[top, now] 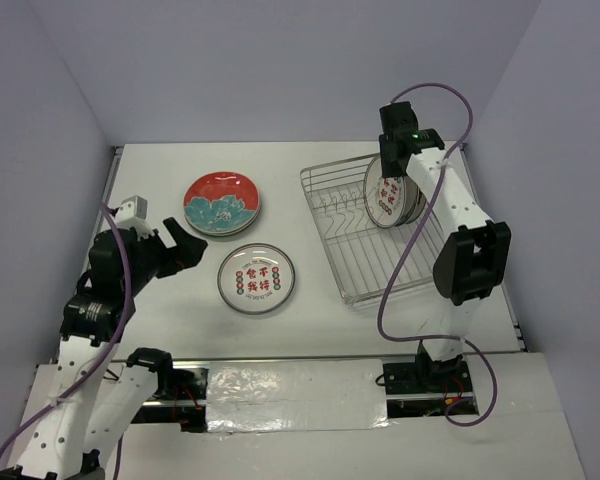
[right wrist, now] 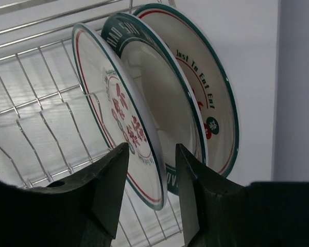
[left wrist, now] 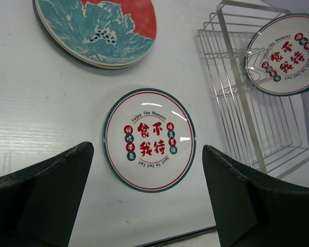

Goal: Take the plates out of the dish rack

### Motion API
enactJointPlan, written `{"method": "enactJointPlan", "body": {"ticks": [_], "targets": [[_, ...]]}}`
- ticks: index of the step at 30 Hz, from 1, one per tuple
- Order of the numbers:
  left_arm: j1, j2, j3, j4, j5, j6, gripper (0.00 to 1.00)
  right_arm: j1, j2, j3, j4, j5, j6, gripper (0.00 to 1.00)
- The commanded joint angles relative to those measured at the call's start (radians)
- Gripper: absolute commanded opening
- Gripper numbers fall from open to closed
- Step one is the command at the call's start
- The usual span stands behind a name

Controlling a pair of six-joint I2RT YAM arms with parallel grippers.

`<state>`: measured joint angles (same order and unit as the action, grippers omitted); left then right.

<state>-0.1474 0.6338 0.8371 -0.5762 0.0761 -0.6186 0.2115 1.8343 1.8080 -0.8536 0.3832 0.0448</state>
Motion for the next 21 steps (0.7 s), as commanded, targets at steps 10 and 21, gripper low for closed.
{"method": "enactJointPlan", "body": {"ticks": [10, 21], "targets": [[-0.004, 0.024, 0.013, -0.065, 0.053, 0.117, 1.00, 0.049, -0.047, -0.075, 0.137, 0.175, -0.068, 0.04], [-0.004, 0.047, 0.049, -0.018, 0.114, 0.108, 1.00, 0.199, -0.251, 0.094, 0.050, 0.390, -0.163, 0.00]]}}
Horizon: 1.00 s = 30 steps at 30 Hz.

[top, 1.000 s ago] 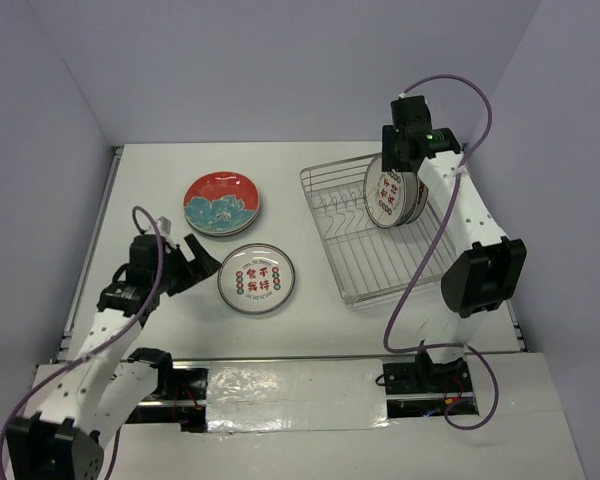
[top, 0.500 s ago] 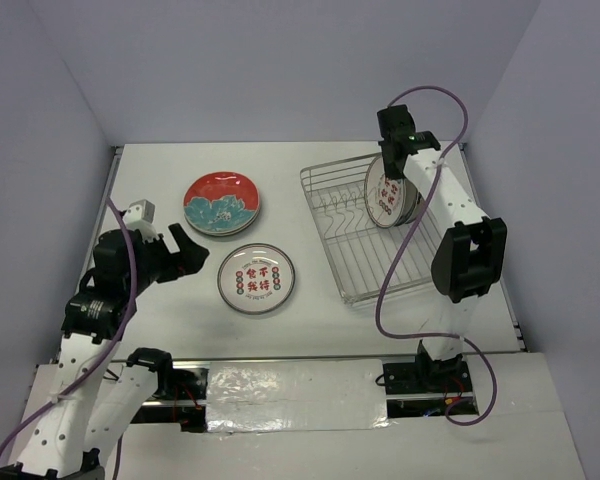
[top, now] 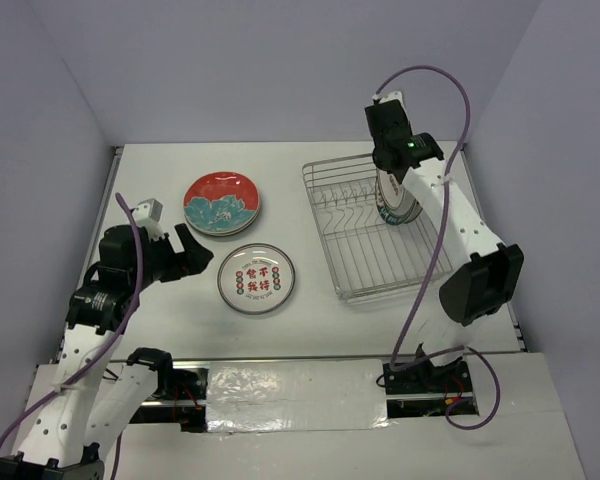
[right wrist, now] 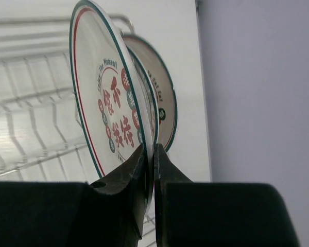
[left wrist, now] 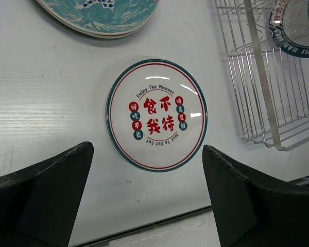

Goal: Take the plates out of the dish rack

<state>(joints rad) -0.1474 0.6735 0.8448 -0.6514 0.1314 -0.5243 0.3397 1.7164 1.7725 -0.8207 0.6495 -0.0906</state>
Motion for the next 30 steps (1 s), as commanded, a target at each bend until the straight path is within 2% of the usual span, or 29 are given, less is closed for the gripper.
{"method": "enactJointPlan", "body": {"ticks": [1, 2, 4, 5, 6, 8, 9, 11, 13, 15, 18, 21, 23, 24, 26, 27, 29, 30], "targets": [[-0.004, 0.009, 0.046, 0.058, 0.079, 0.010, 1.00, 0.093, -0.147, 0.145, 0.002, 0.130, -0.028, 0.00], [-0.004, 0.008, 0.050, 0.090, 0.109, 0.009, 1.00, 0.116, -0.164, 0.157, -0.014, 0.128, -0.018, 0.00], [-0.004, 0.002, 0.046, 0.149, 0.228, -0.005, 1.00, 0.173, -0.228, 0.166, -0.053, -0.011, 0.009, 0.00], [-0.004, -0.003, 0.042, 0.229, 0.275, -0.014, 1.00, 0.176, -0.254, 0.154, -0.058, -0.107, 0.059, 0.00], [-0.004, -0.005, 0.028, 0.272, 0.322, -0.034, 0.99, 0.176, -0.288, 0.127, -0.045, -0.336, 0.083, 0.00], [-0.004, -0.005, 0.014, 0.385, 0.435, -0.057, 1.00, 0.176, -0.406, -0.037, 0.075, -0.546, 0.154, 0.00], [-0.003, 0.009, 0.014, 0.404, 0.456, -0.074, 1.00, 0.176, -0.464, -0.136, 0.148, -0.726, 0.178, 0.00], [-0.004, 0.030, 0.022, 0.459, 0.536, -0.085, 0.99, 0.176, -0.512, -0.252, 0.240, -0.938, 0.242, 0.00], [-0.004, 0.055, 0.017, 0.505, 0.600, -0.101, 0.99, 0.174, -0.532, -0.327, 0.313, -1.051, 0.305, 0.00], [-0.004, 0.067, 0.013, 0.532, 0.600, -0.109, 0.99, 0.176, -0.557, -0.437, 0.441, -1.175, 0.351, 0.00], [-0.004, 0.083, 0.004, 0.530, 0.573, -0.097, 0.96, 0.177, -0.560, -0.530, 0.567, -1.261, 0.437, 0.00], [-0.004, 0.119, -0.030, 0.564, 0.602, -0.112, 0.89, 0.199, -0.551, -0.583, 0.659, -1.297, 0.503, 0.00], [-0.006, 0.135, -0.061, 0.588, 0.617, -0.126, 0.74, 0.212, -0.541, -0.605, 0.687, -1.308, 0.531, 0.00], [-0.006, 0.146, -0.067, 0.596, 0.613, -0.126, 0.47, 0.216, -0.538, -0.613, 0.715, -1.308, 0.545, 0.00], [-0.006, 0.158, -0.079, 0.596, 0.600, -0.123, 0.18, 0.216, -0.538, -0.633, 0.732, -1.294, 0.549, 0.00], [-0.006, 0.164, -0.079, 0.578, 0.593, -0.118, 0.10, 0.217, -0.540, -0.639, 0.733, -1.283, 0.548, 0.00], [-0.006, 0.181, -0.081, 0.556, 0.576, -0.097, 0.11, 0.216, -0.543, -0.659, 0.752, -1.286, 0.551, 0.00], [-0.006, 0.187, -0.082, 0.550, 0.567, -0.092, 0.20, 0.216, -0.543, -0.663, 0.758, -1.289, 0.558, 0.00]]}}
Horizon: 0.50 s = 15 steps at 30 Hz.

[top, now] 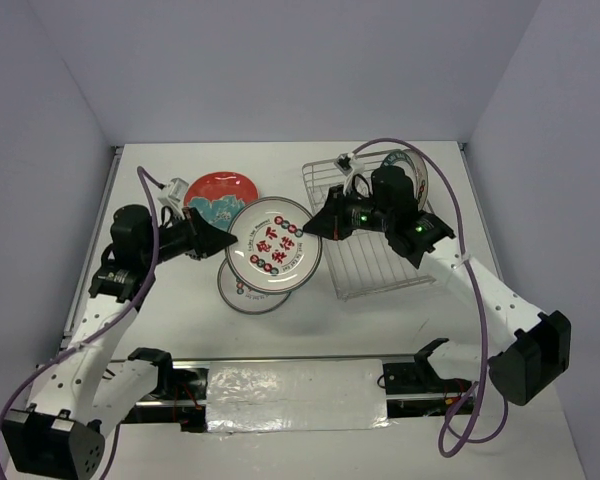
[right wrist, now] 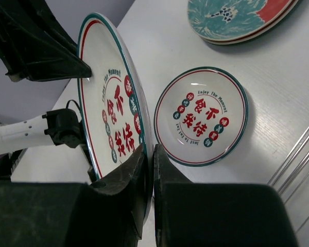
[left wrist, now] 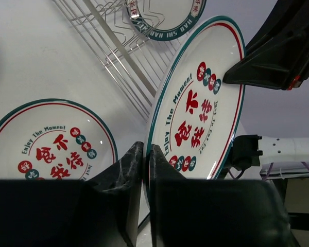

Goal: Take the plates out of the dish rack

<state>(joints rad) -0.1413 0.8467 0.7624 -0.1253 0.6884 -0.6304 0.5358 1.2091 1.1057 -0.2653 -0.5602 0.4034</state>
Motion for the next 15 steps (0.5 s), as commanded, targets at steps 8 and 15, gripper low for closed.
{"method": "enactJointPlan", "body": {"ticks": [8, 15], "targets": [[-0.012, 0.008, -0.038, 0.020, -0.056, -0.014, 0.00, 0.012, -0.048, -0.007, 0.142, 0.016, 0.043, 0.51], [-0.012, 0.006, -0.093, -0.134, -0.337, -0.055, 0.00, -0.017, -0.187, 0.019, -0.170, 0.557, 0.006, 1.00]]}}
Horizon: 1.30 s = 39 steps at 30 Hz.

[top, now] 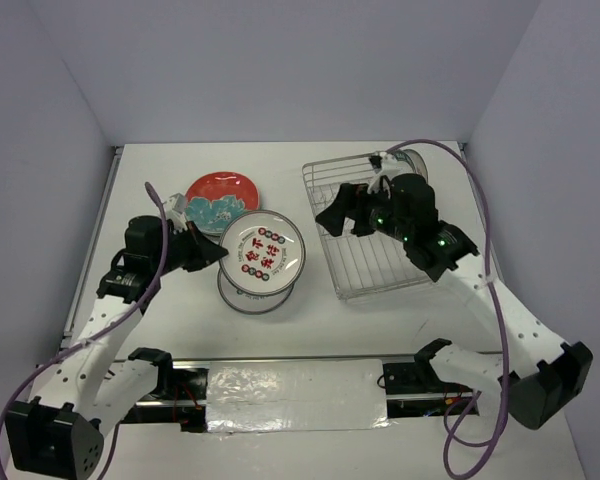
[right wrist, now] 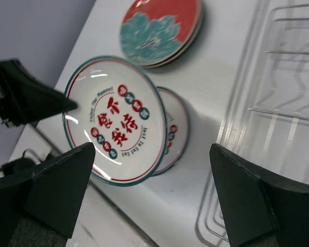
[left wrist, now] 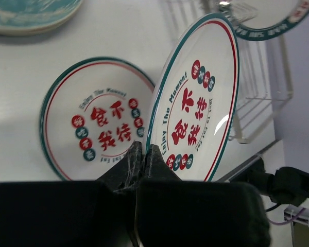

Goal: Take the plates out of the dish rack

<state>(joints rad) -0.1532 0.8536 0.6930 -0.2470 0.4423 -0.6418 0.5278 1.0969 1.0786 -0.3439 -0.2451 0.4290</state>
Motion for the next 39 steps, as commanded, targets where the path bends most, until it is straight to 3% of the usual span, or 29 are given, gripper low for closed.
{"method": "enactJointPlan", "body": {"ticks": [1, 7, 11, 13, 16, 18, 21, 22, 25, 30, 32, 33, 39], "targets": [[0.000, 0.024, -0.032, -0.002, -0.080, -0.045, 0.00, -0.012, -0.109, 0.037, -0.104, 0.242, -0.030, 1.00], [0.001, 0.137, -0.085, 0.071, -0.103, -0.067, 0.00, -0.014, -0.172, 0.035, -0.179, 0.277, -0.076, 1.00], [0.000, 0.171, -0.125, 0.109, -0.105, -0.082, 0.09, -0.015, -0.183, 0.037, -0.214, 0.316, -0.110, 1.00], [0.001, 0.174, -0.138, 0.109, -0.119, -0.085, 0.20, -0.023, -0.180, 0.041, -0.225, 0.322, -0.124, 1.00], [0.000, 0.173, -0.136, 0.092, -0.137, -0.081, 0.47, -0.029, -0.167, 0.053, -0.230, 0.311, -0.133, 1.00], [0.000, 0.156, -0.127, 0.072, -0.172, -0.081, 0.58, -0.031, -0.152, 0.067, -0.233, 0.313, -0.137, 1.00], [0.000, 0.102, -0.096, -0.026, -0.286, -0.085, 0.80, -0.041, -0.109, 0.104, -0.256, 0.319, -0.163, 1.00], [0.001, 0.085, -0.083, -0.069, -0.313, -0.084, 0.98, -0.057, -0.094, 0.116, -0.263, 0.322, -0.170, 1.00], [0.000, 0.038, -0.044, -0.145, -0.379, -0.072, 1.00, -0.094, -0.002, 0.187, -0.306, 0.332, -0.222, 1.00], [0.000, -0.027, 0.039, -0.250, -0.419, 0.000, 1.00, -0.213, 0.187, 0.293, -0.298, 0.481, -0.369, 0.99], [0.000, -0.071, 0.077, -0.276, -0.404, 0.066, 0.99, -0.248, 0.283, 0.346, -0.294, 0.582, -0.419, 0.85], [0.000, -0.083, 0.088, -0.281, -0.380, 0.085, 0.99, -0.259, 0.320, 0.366, -0.302, 0.610, -0.420, 0.71], [-0.003, -0.145, 0.119, -0.272, -0.271, 0.166, 1.00, -0.284, 0.520, 0.507, -0.290, 0.729, -0.506, 0.64]]}}
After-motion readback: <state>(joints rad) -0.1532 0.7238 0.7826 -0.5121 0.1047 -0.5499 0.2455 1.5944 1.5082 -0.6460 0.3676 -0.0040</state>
